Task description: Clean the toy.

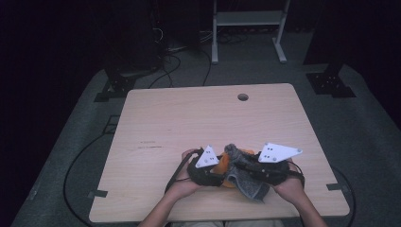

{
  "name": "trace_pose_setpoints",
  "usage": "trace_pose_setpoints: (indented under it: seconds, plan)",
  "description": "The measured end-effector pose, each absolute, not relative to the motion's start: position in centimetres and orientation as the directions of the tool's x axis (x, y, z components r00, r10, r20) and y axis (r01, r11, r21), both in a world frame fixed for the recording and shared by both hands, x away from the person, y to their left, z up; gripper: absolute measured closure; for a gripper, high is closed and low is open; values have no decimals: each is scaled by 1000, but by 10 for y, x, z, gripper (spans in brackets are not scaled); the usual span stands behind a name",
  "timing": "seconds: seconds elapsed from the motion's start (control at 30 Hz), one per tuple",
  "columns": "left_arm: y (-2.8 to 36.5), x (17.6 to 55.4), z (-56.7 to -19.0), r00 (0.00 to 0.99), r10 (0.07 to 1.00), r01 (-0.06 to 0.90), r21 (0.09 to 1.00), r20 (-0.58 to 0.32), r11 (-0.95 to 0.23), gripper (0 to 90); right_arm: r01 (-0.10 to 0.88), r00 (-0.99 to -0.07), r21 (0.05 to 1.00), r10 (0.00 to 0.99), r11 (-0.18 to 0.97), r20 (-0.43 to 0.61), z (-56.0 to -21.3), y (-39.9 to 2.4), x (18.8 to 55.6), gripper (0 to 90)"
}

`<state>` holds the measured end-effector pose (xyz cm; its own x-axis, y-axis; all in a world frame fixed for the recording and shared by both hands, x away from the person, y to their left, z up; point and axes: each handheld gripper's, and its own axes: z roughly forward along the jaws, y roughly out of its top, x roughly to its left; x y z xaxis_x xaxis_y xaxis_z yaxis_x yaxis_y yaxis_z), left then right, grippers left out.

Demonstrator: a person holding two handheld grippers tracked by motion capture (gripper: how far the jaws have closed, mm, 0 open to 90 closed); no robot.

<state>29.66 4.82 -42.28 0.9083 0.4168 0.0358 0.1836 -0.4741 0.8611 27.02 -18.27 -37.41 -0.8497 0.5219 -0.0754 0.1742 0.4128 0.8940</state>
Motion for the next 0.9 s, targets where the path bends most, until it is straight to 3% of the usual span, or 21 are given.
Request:
trace_pose_setpoints:
  seconds: [0.27, 0.4, 0.5, 0.6, 0.63, 0.67, 0.73, 0.8, 0.9]
  plan:
    - [46, 294, -427, 928, 373, 184, 868, 0, -460, 409, 314, -766, 878, 642, 360, 11, -390, -228, 290, 739]
    - [44, 291, -427, 933, 359, 166, 866, 16, -472, 403, 309, -793, 887, 608, 344, 41, -384, -227, 289, 738]
    - [48, 292, -423, 935, 354, 144, 873, 35, -465, 275, 333, -811, 860, 583, 387, 52, -393, -223, 293, 737]
    - [49, 293, -422, 933, 359, 159, 877, 17, -454, 261, 349, -805, 855, 590, 383, 64, -395, -228, 294, 737]
    - [48, 293, -423, 936, 352, 158, 875, 15, -457, 264, 357, -806, 851, 588, 385, 72, -395, -230, 294, 737]
    - [45, 291, -425, 941, 337, 133, 868, 41, -479, 334, 357, -806, 846, 589, 395, 65, -393, -231, 293, 738]
    - [43, 287, -425, 942, 328, 108, 865, 69, -490, 387, 333, -812, 846, 583, 417, 32, -384, -228, 289, 741]
    - [42, 285, -425, 949, 306, 92, 859, 78, -504, 404, 318, -819, 849, 574, 422, 21, -380, -227, 286, 741]
    - [34, 275, -428, 960, 245, 17, 842, 138, -539, 414, 228, -885, 859, 466, 457, -13, -359, -208, 272, 740]
